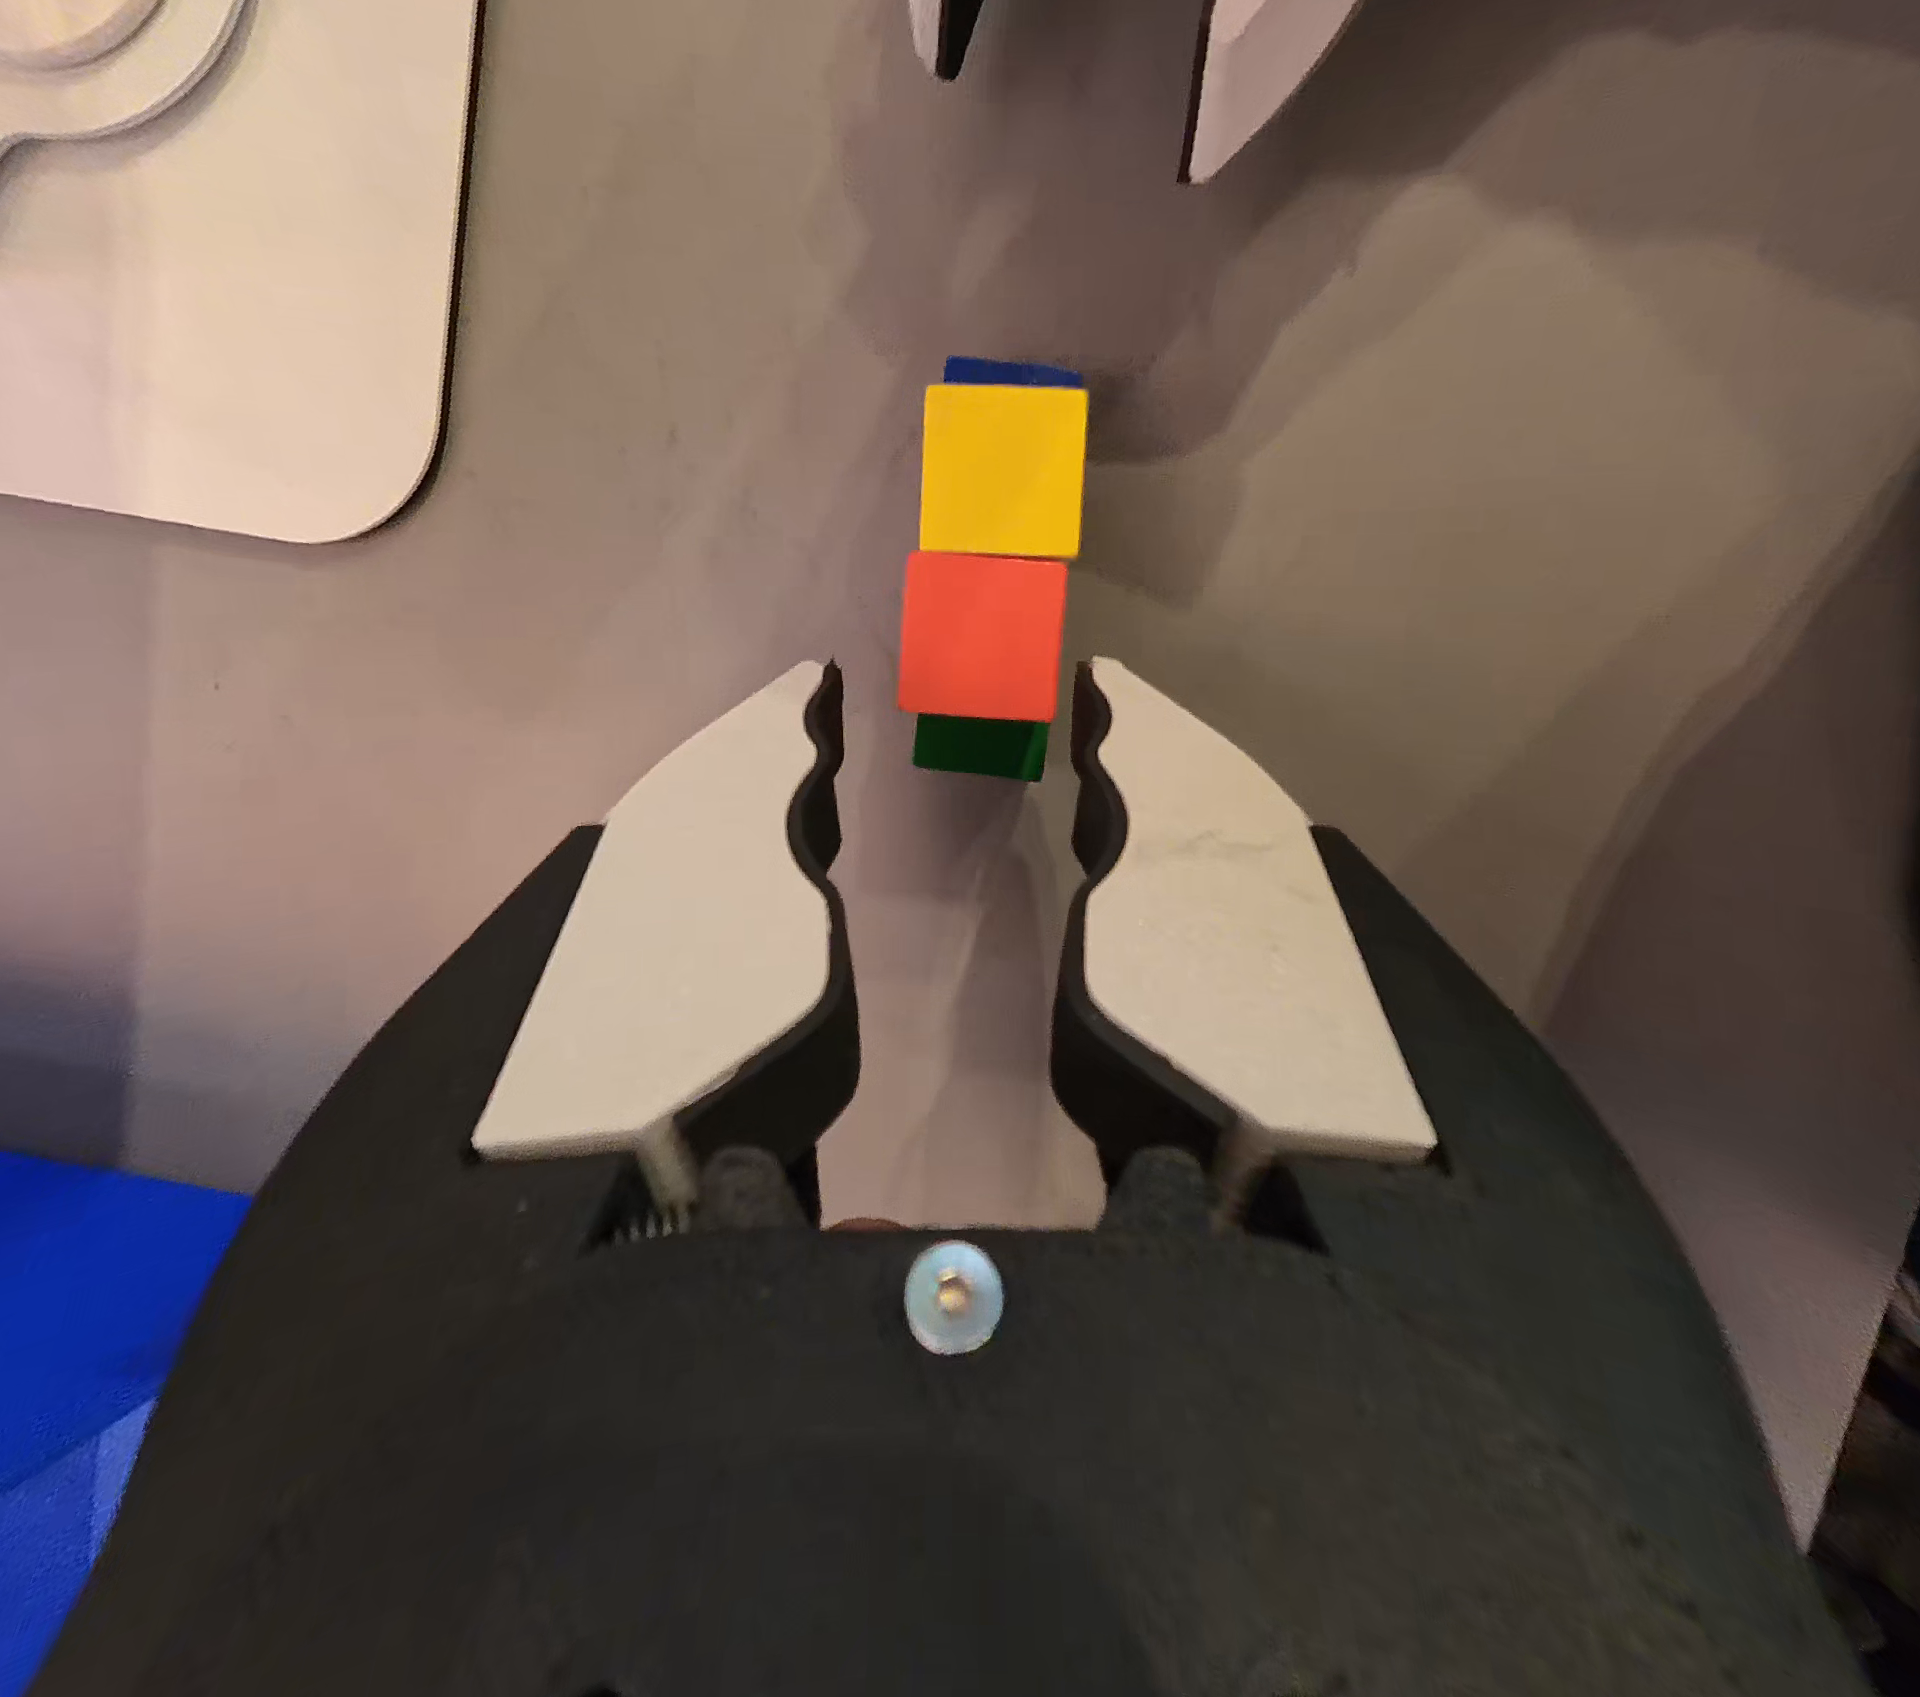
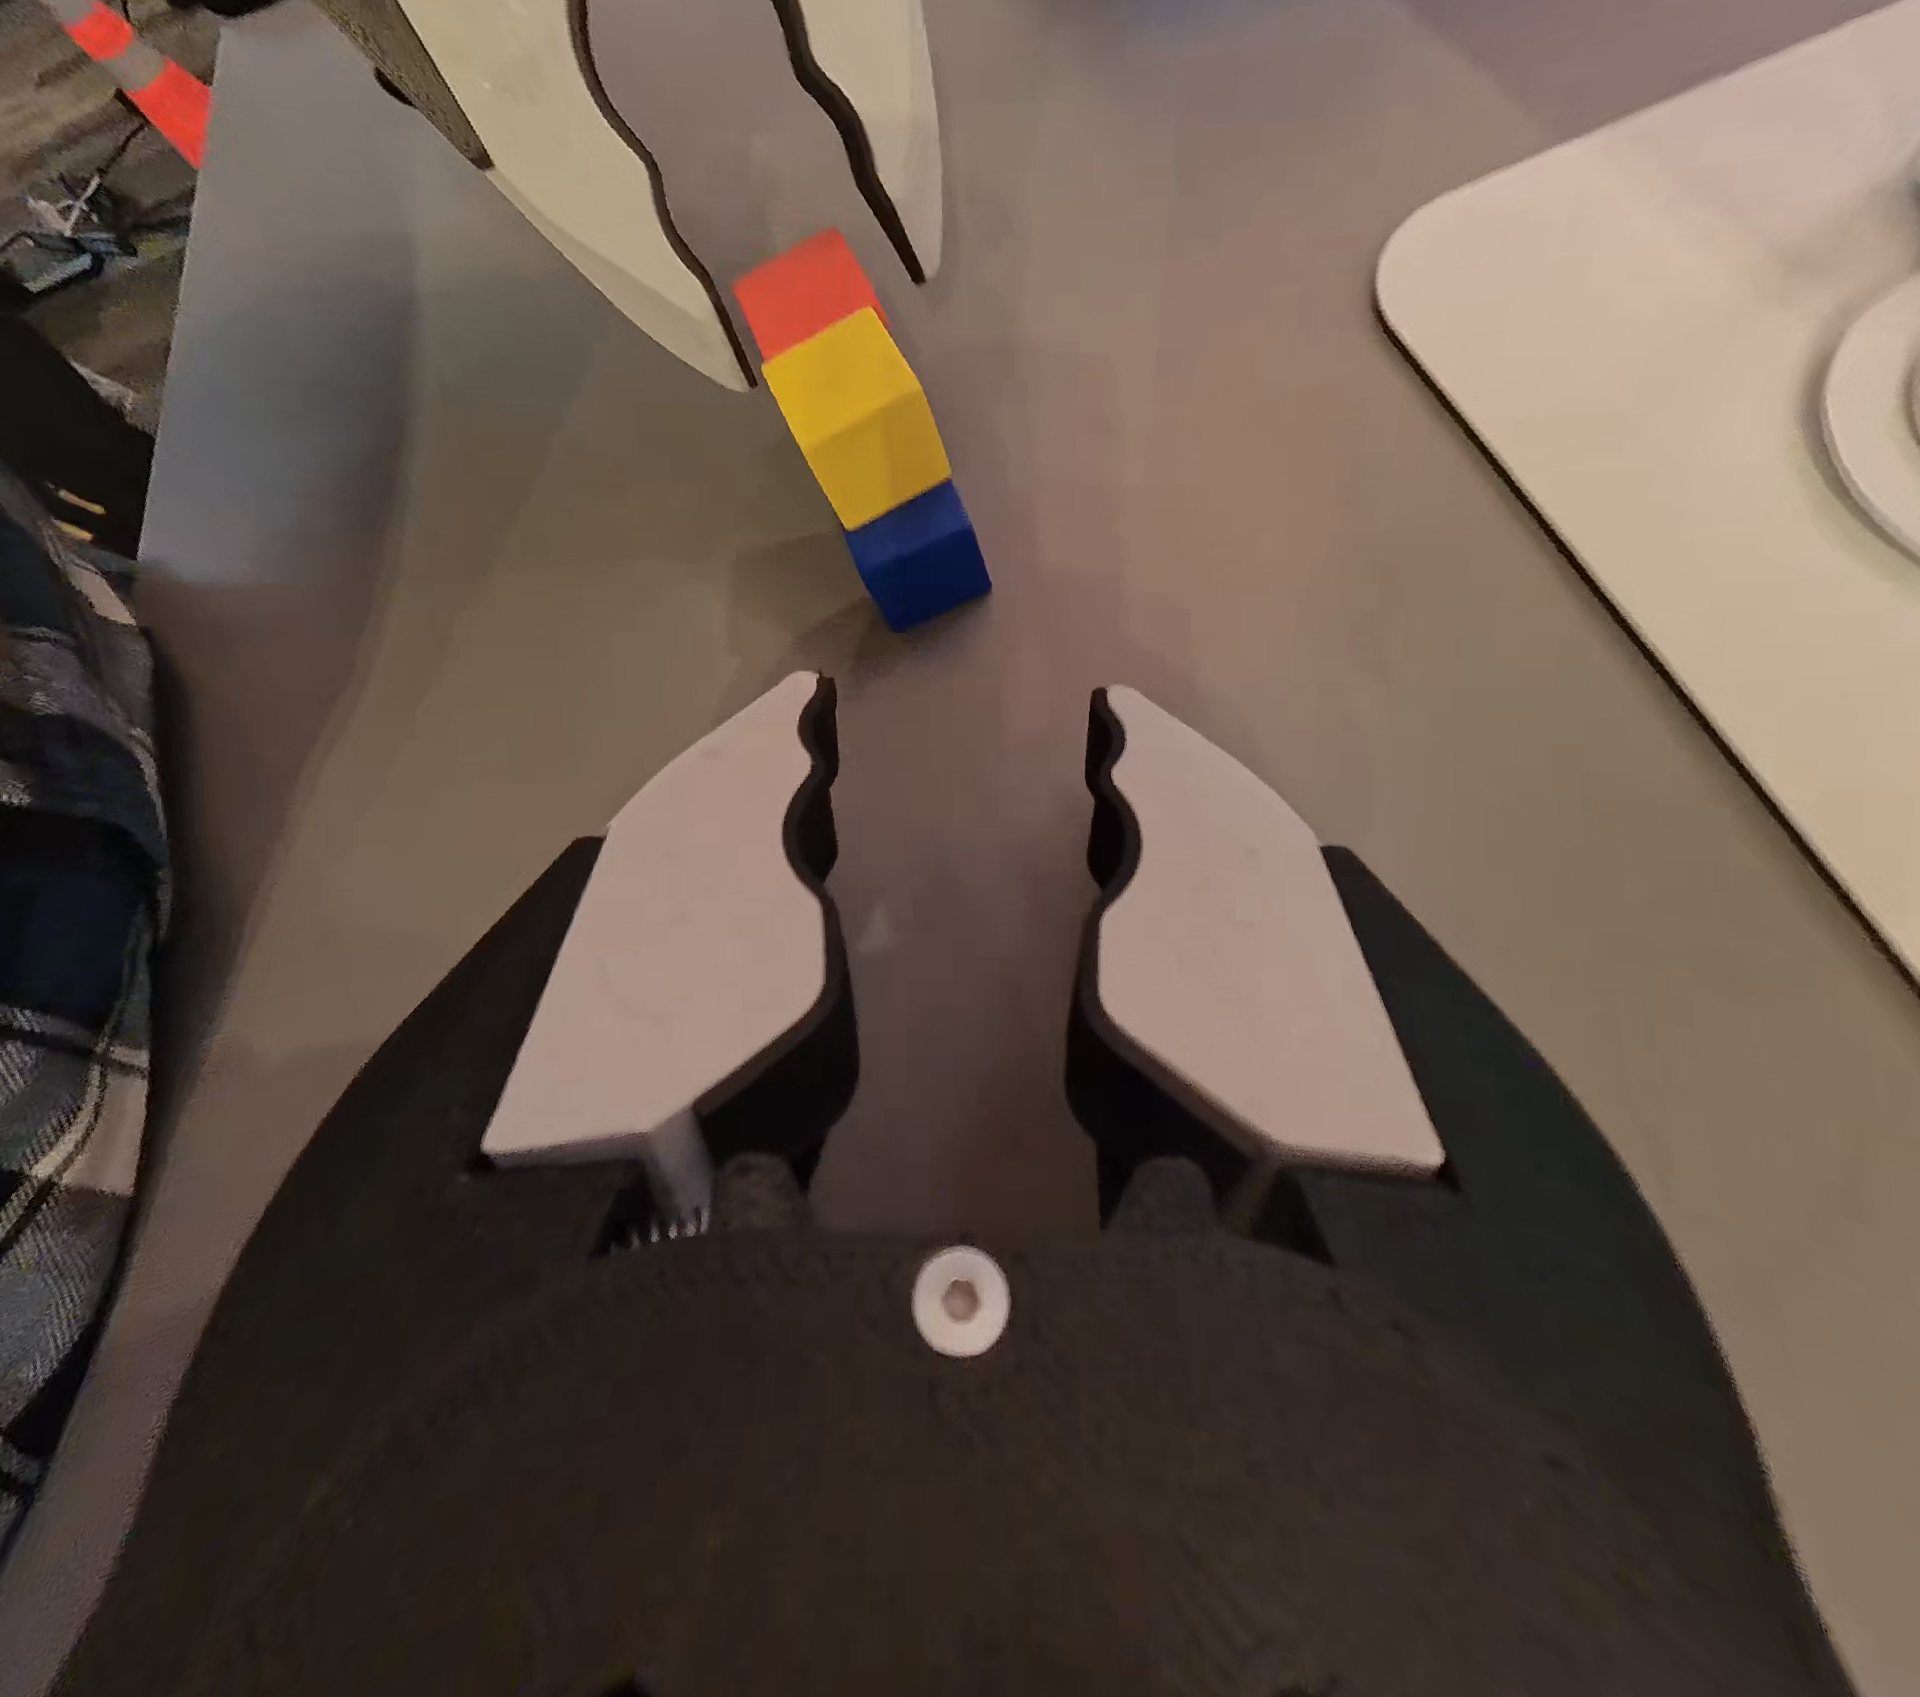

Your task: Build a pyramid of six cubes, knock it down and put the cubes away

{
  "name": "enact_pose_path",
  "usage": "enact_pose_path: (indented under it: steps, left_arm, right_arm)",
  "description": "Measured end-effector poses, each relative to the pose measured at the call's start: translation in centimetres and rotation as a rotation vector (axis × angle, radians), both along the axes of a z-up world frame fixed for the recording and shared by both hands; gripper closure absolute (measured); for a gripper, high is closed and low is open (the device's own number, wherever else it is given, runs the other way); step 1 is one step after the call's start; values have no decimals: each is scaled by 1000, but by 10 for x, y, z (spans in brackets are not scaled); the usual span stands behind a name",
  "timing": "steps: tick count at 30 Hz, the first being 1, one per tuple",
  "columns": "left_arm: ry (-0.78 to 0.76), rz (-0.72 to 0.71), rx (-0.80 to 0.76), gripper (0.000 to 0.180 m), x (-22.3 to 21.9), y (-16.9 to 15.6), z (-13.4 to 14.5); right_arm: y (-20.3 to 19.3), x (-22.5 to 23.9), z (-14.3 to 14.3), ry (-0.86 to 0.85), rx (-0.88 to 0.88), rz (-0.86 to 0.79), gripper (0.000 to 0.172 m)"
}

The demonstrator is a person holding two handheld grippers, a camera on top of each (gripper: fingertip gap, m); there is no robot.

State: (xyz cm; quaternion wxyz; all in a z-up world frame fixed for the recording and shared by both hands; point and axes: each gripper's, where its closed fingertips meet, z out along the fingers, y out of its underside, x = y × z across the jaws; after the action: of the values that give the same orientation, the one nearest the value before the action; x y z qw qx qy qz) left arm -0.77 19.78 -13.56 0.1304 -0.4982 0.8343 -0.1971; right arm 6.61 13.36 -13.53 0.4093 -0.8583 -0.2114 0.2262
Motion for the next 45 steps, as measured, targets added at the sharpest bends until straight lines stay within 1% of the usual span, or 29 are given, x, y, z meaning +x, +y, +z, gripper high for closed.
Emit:
enact_pose_path:
  steps: [5,11,17,22,31,38,39,41,42,45]
  left_arm:
    - [2,-13,-6,139,2,-3,-3]
    - [2,-23,-12,141,5,-6,-6]
    - [4,-32,-18,146,5,-6,-9]
    - [6,-46,-25,151,5,-8,-10]
    - [11,-81,-39,152,4,-11,-10]
    - [21,-102,-37,152,4,-10,-11]
    - [24,-106,-36,152,4,-10,-11]
    - [31,-110,-41,151,3,-11,-12]
    - [35,-110,-48,147,3,-11,-12]
    - [26,-101,-64,139,2,-11,-9]
  right_arm:
    - [20,-24,7,10,48,71,122]
    - [36,-44,9,2,55,152,116]
    - [47,-58,5,-29,54,194,125]
    - [50,-60,8,-32,59,205,133]
    - [45,-62,5,-39,56,217,140]
    - [44,-60,4,-43,64,203,140]
    - [44,-60,4,-42,62,201,139]
    - [45,-59,2,-39,55,185,126]
    - [46,-59,2,-34,52,177,122]
    - [44,-57,3,-30,54,167,117]
